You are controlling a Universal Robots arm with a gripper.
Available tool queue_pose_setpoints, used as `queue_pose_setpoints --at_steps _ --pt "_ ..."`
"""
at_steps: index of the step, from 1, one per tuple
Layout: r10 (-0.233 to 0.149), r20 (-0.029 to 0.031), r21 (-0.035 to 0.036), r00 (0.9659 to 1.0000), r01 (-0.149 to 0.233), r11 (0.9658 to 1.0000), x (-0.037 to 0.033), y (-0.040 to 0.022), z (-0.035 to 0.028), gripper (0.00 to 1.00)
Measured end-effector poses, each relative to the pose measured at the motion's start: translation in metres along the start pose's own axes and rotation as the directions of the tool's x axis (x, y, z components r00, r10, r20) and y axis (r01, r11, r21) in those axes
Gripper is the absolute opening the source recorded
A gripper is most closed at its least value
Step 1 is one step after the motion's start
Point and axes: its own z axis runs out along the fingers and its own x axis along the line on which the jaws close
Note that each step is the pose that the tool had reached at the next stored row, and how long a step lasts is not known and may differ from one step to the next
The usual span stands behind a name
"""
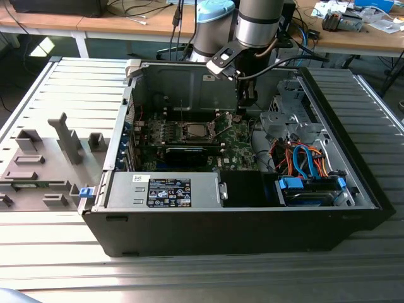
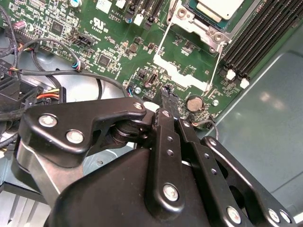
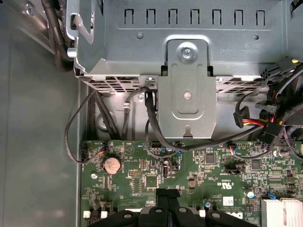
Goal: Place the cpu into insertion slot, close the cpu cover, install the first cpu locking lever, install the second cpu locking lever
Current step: 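Close the cpu cover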
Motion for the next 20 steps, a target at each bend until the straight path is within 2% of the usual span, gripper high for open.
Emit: queue_pose_setpoints --at_steps 20 --pt "0.000 0.0001 0.0000 1.0000 0.000 1.0000 0.0001 -0.0001 0.0047 0.11"
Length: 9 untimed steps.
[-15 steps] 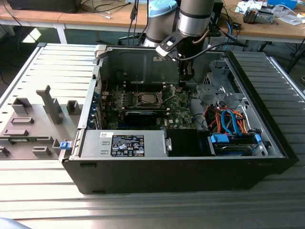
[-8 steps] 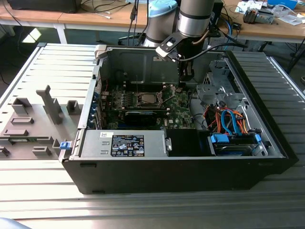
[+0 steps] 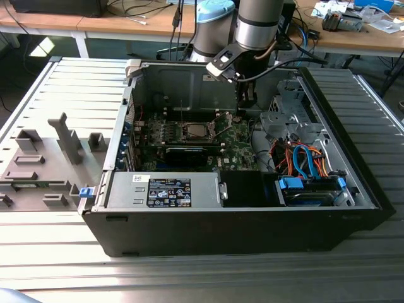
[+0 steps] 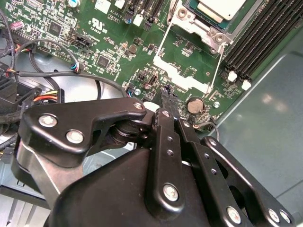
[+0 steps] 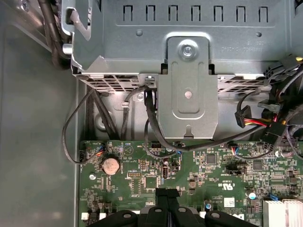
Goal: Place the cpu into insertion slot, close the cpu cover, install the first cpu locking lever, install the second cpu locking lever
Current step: 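Close the cpu cover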
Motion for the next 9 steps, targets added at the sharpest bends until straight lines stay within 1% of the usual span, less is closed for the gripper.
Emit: queue_pose_setpoints --at_steps 9 --pt "0.000 0.0000 0.0000 1.0000 0.000 1.0000 0.0000 -0.0001 0.0020 0.11"
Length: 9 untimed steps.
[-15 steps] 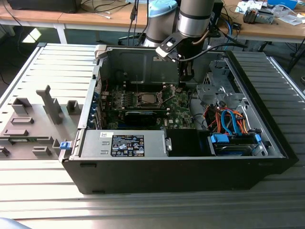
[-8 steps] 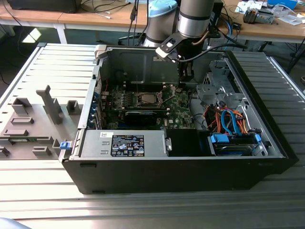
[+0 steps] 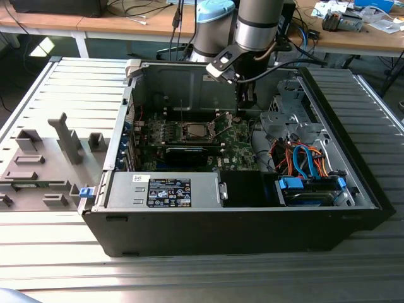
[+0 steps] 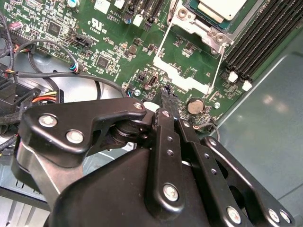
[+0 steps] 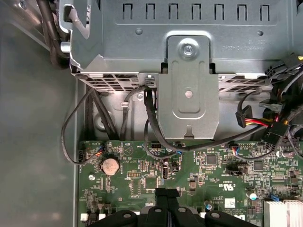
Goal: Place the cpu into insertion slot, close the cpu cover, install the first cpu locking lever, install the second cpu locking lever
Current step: 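Close the cpu cover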
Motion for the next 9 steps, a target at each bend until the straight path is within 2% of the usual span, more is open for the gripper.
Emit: queue_pose_setpoints --at_steps 9 --pt "0.000 0.0000 0.0000 1.0000 0.000 1.0000 0.0001 0.0000 0.0020 0.11"
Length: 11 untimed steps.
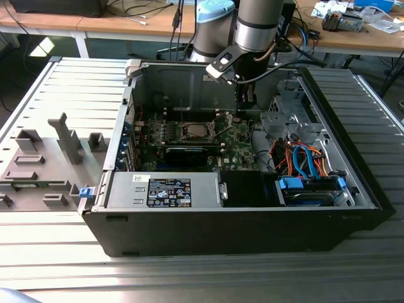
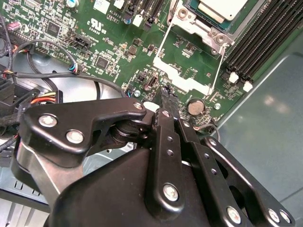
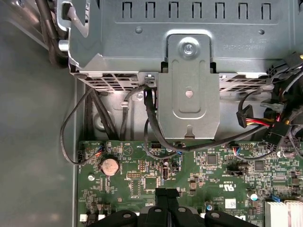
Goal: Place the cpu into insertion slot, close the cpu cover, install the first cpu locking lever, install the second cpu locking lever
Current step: 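Close the cpu cover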
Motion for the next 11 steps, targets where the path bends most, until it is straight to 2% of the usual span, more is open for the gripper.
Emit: queue_pose_setpoints --at_steps 11 --pt "0.000 0.0000 0.0000 1.0000 0.000 1.0000 0.0001 0.0000 0.0023 0.11"
